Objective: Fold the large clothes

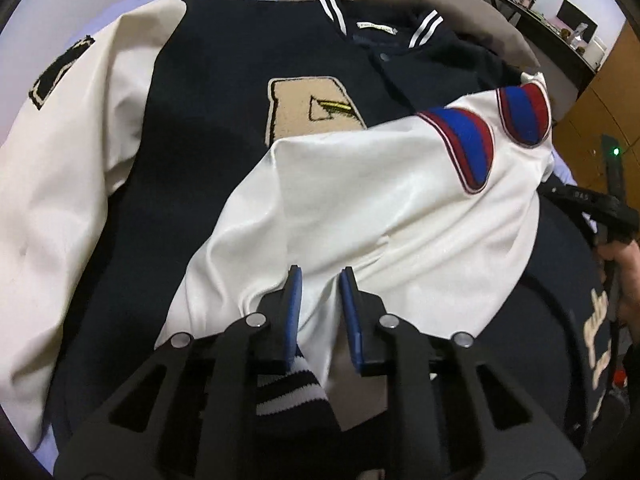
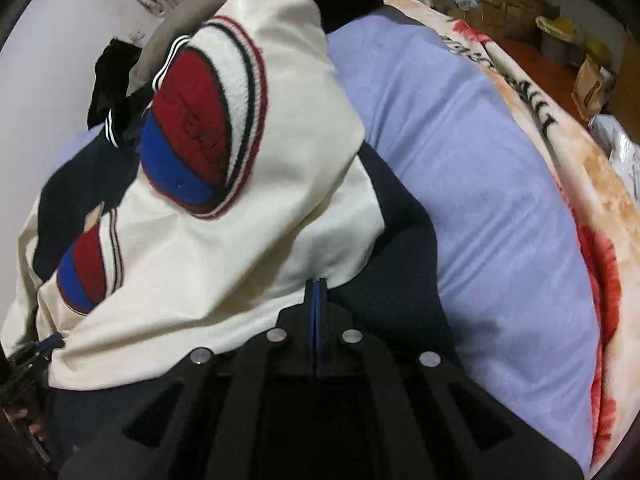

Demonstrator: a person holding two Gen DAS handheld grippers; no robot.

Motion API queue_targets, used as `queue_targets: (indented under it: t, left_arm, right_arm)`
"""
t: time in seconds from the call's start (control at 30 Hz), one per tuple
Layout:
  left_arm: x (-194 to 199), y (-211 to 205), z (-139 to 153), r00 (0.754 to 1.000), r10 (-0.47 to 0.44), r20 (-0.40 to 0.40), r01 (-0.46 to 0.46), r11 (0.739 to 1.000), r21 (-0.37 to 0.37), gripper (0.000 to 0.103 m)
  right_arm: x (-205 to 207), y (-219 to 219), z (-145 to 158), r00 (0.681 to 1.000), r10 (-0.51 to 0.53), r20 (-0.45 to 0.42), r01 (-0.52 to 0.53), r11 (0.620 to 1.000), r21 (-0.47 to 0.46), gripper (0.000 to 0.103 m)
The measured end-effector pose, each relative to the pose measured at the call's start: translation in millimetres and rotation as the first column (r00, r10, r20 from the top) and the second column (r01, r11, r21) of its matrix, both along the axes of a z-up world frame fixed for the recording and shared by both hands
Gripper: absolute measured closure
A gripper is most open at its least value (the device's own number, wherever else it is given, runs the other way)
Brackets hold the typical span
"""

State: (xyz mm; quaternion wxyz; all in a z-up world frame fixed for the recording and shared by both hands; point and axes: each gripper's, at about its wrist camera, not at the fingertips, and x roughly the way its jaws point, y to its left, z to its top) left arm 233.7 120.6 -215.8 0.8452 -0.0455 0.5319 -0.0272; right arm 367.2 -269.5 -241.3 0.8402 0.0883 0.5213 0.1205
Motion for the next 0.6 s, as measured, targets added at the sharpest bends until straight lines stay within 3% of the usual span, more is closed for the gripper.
queue_targets:
  t: [0.13, 0.3, 0.47, 0.6]
  left_arm:
    - [-6, 5, -2, 1.0, 0.001, 0.0, -0.001, 1.0, 0.0, 0.083]
    - [-10, 13, -8, 1.0, 0.016, -0.001, -0.016, 0.999, -0.029, 0.084]
    - [-13, 10, -12, 1.0, 0.003, 0.016, -0.003, 1.0, 0.006, 0.084]
    - [-15, 6, -15, 0.999, -0.013, 0.045, 0.011, 0.999, 0.036, 0.084]
  right_arm:
    - [-24, 7, 28, 1.0, 0.012, 0.02, -0.011, 0.999, -0.046, 0.1]
    - [-136, 30, 84, 0.991, 0.103, 0.082, -0.102, 0.995, -0.022, 0.099]
    - [-237, 38, 78, 0.997, 0.05, 0.052, -0.047, 0.997, -0.055, 0.099]
    - [-275, 36, 63, 0.998, 0.03, 0.063, -0.024, 0.996, -0.089, 0.099]
